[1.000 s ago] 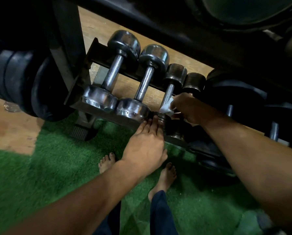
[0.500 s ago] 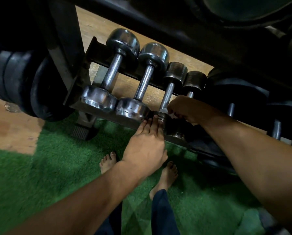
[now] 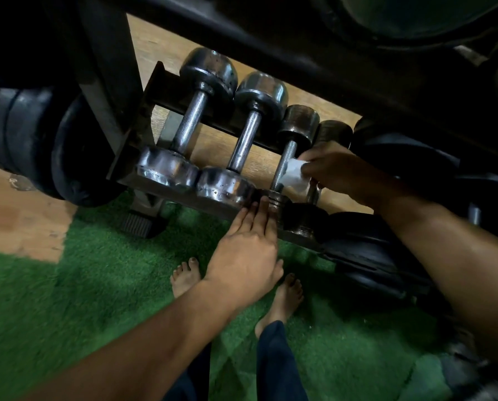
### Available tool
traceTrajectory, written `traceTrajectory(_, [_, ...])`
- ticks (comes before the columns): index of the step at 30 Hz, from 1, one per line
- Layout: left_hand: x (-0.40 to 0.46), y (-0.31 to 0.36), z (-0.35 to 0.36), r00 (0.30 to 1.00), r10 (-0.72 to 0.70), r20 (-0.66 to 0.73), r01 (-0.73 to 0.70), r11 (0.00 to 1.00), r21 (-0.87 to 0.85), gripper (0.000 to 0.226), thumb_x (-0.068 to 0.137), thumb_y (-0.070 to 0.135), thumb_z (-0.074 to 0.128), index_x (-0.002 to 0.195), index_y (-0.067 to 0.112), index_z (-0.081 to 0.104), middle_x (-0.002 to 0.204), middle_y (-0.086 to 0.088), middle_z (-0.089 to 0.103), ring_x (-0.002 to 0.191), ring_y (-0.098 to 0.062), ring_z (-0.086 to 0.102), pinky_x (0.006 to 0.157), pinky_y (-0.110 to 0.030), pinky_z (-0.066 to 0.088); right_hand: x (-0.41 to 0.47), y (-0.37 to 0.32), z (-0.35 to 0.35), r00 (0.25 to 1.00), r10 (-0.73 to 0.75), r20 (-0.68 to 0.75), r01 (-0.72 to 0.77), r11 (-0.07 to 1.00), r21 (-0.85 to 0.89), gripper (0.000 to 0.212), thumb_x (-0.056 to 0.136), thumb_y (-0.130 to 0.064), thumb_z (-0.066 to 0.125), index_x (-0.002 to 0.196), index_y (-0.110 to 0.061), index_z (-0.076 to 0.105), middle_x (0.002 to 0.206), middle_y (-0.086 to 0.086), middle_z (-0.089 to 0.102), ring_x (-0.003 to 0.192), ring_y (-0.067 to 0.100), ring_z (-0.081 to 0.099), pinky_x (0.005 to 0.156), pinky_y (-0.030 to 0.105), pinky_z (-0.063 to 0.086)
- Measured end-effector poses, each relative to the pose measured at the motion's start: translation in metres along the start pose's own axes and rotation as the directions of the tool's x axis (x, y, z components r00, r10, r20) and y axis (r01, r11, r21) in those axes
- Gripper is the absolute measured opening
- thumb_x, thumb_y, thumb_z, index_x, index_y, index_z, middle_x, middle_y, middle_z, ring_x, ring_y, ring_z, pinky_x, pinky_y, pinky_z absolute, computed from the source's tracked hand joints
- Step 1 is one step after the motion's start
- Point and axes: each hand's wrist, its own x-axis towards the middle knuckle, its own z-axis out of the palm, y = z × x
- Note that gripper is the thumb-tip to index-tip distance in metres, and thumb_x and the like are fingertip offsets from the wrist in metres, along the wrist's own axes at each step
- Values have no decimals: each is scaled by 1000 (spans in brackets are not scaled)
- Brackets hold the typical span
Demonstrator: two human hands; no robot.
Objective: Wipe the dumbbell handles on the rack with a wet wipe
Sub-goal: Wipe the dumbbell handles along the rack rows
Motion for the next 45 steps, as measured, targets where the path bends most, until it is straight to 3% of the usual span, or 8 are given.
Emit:
traceTrajectory(9, [-1, 6, 7, 991, 85, -104, -91, 994, -53, 86, 100, 59, 38, 163, 12, 3, 170, -13, -4, 157, -26, -5, 127, -48, 2, -13, 42, -9, 948, -286, -140, 161, 811, -563, 37, 89, -17, 60, 123, -31, 52, 111, 4, 66, 94, 27, 64, 73, 33, 47])
traceTrajectory(14, [18, 6, 13, 978, 205, -45, -205, 979, 12, 86, 98, 60, 42, 163, 19, 6, 171, -8, 1, 157, -23, -11, 126, -52, -1, -18, 49, -8, 944, -295, 147, 324, 757, -567, 18, 92, -31, 62, 108, -37, 65, 100, 0, 64, 87, 21, 65, 74, 35, 54])
traceTrajectory(17, [24, 0, 16, 971, 238, -1, -237, 971, 38, 88, 98, 59, 43, 163, 21, 0, 171, -7, -1, 157, -21, -14, 125, -53, -5, -20, 38, -13, 901, -328, 284, 432, 734, -524, 58, 91, -67, 43, 93, -22, 79, 90, 1, 70, 82, 17, 66, 75, 31, 52])
traceTrajectory(19, [24, -1, 15, 971, 237, 20, -238, 971, 37, 88, 98, 59, 43, 163, 22, -3, 171, -6, -3, 156, -20, -17, 125, -52, -7, -14, 35, -13, 904, -254, 345, 422, 659, -622, 30, 93, -42, 59, 102, -22, 80, 96, 5, 72, 89, 23, 68, 80, 34, 52])
traceTrajectory(24, [23, 8, 13, 980, 198, 1, -198, 980, -27, 88, 97, 59, 45, 164, 21, 1, 171, -5, 0, 155, -19, -20, 126, -53, -6, -2, 47, -14, 969, -239, 56, 224, 768, -600, 22, 85, -16, 69, 106, -20, 76, 108, 5, 63, 91, 20, 65, 81, 29, 52])
traceTrajectory(35, [24, 14, 16, 986, 169, 7, -168, 984, -61, 88, 98, 60, 44, 164, 19, 1, 172, -5, 1, 154, -20, -24, 124, -56, -8, -5, 54, -11, 948, -313, 55, 277, 726, -629, 26, 86, -11, 67, 107, -23, 76, 109, 5, 65, 100, 27, 63, 83, 34, 52])
traceTrajectory(39, [23, 13, 16, 986, 164, 17, -163, 985, -60, 88, 98, 60, 42, 164, 19, 0, 172, -5, -1, 153, -20, -25, 124, -56, -8, -10, 46, -17, 913, -305, 272, 407, 729, -550, 13, 91, -29, 70, 99, -28, 80, 97, 1, 73, 91, 20, 69, 80, 30, 51])
traceTrajectory(45, [23, 15, 15, 988, 154, 18, -152, 986, -70, 87, 99, 61, 40, 164, 20, -1, 172, -3, -1, 152, -18, -28, 124, -56, -8, -6, 49, -24, 976, -142, 167, 205, 857, -472, 16, 79, -28, 73, 68, -40, 70, 80, -16, 65, 84, 6, 65, 69, 15, 42])
